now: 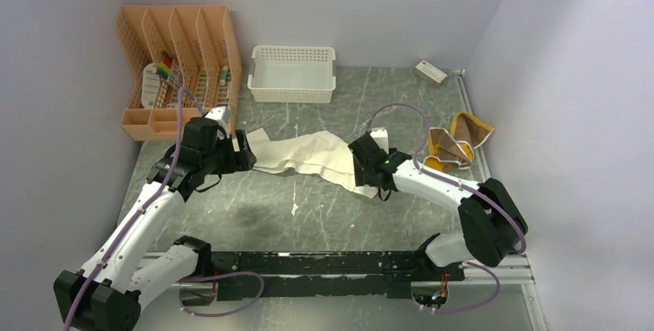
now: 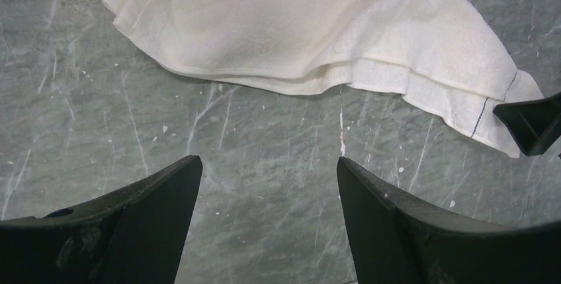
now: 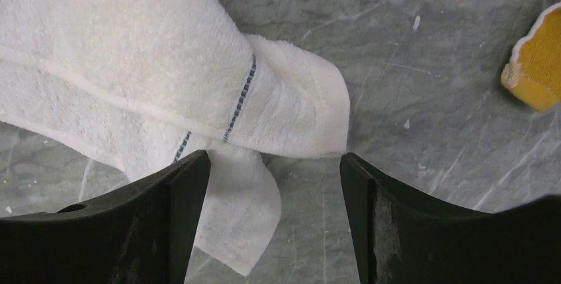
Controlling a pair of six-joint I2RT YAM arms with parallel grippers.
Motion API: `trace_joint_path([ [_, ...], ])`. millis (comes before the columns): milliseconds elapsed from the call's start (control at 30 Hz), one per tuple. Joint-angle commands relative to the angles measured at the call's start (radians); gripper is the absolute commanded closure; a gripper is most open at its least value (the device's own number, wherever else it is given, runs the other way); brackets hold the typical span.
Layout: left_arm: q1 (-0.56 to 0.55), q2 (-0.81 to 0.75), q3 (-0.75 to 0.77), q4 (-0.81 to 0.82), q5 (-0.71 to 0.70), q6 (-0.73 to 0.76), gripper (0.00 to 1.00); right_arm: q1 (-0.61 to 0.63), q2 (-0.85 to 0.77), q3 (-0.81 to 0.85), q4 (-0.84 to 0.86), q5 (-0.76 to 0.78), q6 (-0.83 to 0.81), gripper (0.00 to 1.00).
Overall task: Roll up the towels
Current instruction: Flatten out the towel at the center of the board.
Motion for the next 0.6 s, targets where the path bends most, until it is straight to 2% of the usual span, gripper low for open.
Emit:
trace_joint_path([
  [0,0.005,-0.008,-0.008,0.034,0.029,0.015,0.14,-0.038,0.000,0.027,0.049,0.024,-0.010,0.28],
  [167,0.005,-0.002,-0.012,0.040,0.031,0.018,0.14,-0.115,0.036,0.029,0.121,-0.034,-0.064,0.32],
  [367,0.005,0.001,-0.016,0.046,0.029,0.019,0.14,-0.144,0.081,0.049,0.174,-0.071,-0.110,0.44],
  [433,0.005,0.006,-0.016,0.046,0.027,0.020,0.14,-0.146,0.091,0.057,0.182,-0.087,-0.125,0.46],
  [467,0.005,0.010,-0.016,0.046,0.023,0.020,0.14,-0.146,0.094,0.060,0.185,-0.093,-0.132,0.44],
  [567,0.007,0.033,-0.015,0.048,0.002,0.012,0.12,-0.150,0.101,0.053,0.192,-0.102,-0.139,0.25],
])
